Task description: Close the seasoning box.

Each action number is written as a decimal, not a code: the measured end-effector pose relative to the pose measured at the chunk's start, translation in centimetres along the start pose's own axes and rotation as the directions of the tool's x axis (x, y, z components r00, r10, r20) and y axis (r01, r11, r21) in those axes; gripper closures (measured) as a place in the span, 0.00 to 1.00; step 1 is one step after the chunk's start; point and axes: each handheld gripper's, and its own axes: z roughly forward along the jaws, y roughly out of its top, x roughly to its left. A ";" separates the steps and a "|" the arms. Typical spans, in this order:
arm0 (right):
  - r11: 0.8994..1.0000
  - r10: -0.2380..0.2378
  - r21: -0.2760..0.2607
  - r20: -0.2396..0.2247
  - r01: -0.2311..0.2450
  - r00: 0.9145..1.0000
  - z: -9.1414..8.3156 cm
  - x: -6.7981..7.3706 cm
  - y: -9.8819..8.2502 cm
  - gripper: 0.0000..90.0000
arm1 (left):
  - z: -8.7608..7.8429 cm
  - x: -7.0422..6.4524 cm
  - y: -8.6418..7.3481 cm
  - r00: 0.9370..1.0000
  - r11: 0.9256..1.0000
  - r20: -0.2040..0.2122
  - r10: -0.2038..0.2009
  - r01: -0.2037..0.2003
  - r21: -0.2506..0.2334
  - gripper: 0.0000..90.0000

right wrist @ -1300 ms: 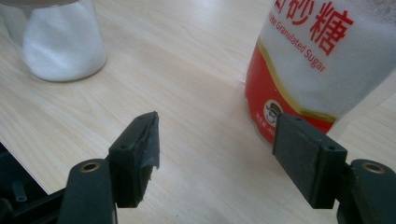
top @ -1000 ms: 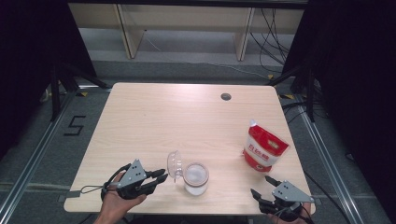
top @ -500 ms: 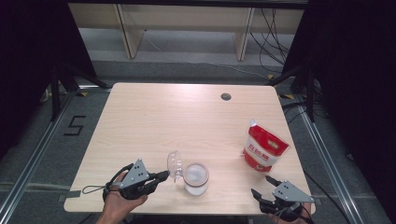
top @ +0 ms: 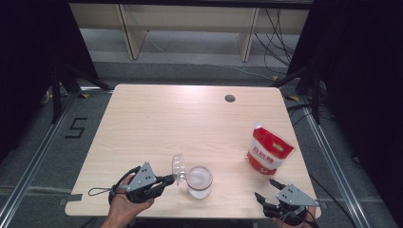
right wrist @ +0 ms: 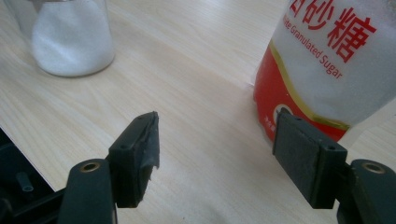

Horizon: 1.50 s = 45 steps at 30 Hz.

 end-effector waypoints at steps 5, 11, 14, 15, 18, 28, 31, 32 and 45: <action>1.000 0.013 0.007 -0.007 -0.013 1.000 0.0 0.1 0.0 0.36 | 0.3 -0.2 0.2 1.000 1.000 0.008 -0.007 0.007 -0.009 0.99; 1.000 -0.003 -0.003 0.002 0.003 1.000 0.0 0.1 0.0 0.36 | 0.3 -0.1 0.3 0.999 1.000 0.014 0.030 -0.030 -0.001 0.99; 1.000 0.008 -0.003 -0.006 -0.008 1.000 0.1 0.1 0.0 0.36 | 0.4 -0.3 0.3 1.000 1.000 0.019 0.013 -0.013 -0.015 0.99; 0.999 0.033 -0.002 -0.005 -0.033 0.999 0.1 0.3 0.0 0.37 | 0.4 -0.4 0.4 1.000 1.000 0.021 0.010 -0.010 -0.017 0.99; 0.999 0.035 0.006 -0.001 -0.035 0.999 0.0 0.3 0.0 0.37 | 0.4 -0.6 0.5 1.000 1.000 0.020 0.001 0.000 -0.015 0.99; 1.000 -0.002 -0.005 0.002 0.002 1.000 0.1 0.0 0.0 0.36 | 0.1 -0.1 0.1 0.999 0.999 0.046 -0.029 0.030 -0.030 0.82; 1.000 0.005 -0.006 -0.003 -0.005 1.000 0.0 0.1 0.1 0.36 | -0.1 0.0 0.1 0.999 0.999 0.044 -0.023 0.024 -0.028 0.71; 1.000 0.011 -0.005 -0.006 -0.011 1.000 0.0 0.1 0.1 0.36 | -0.1 0.0 0.0 0.999 0.999 0.041 -0.032 0.034 -0.032 0.68; 1.000 0.019 -0.001 -0.012 -0.019 1.000 0.0 0.2 0.1 0.36 | -1.1 0.5 -1.7 0.996 0.996 0.002 -0.085 0.085 0.007 0.29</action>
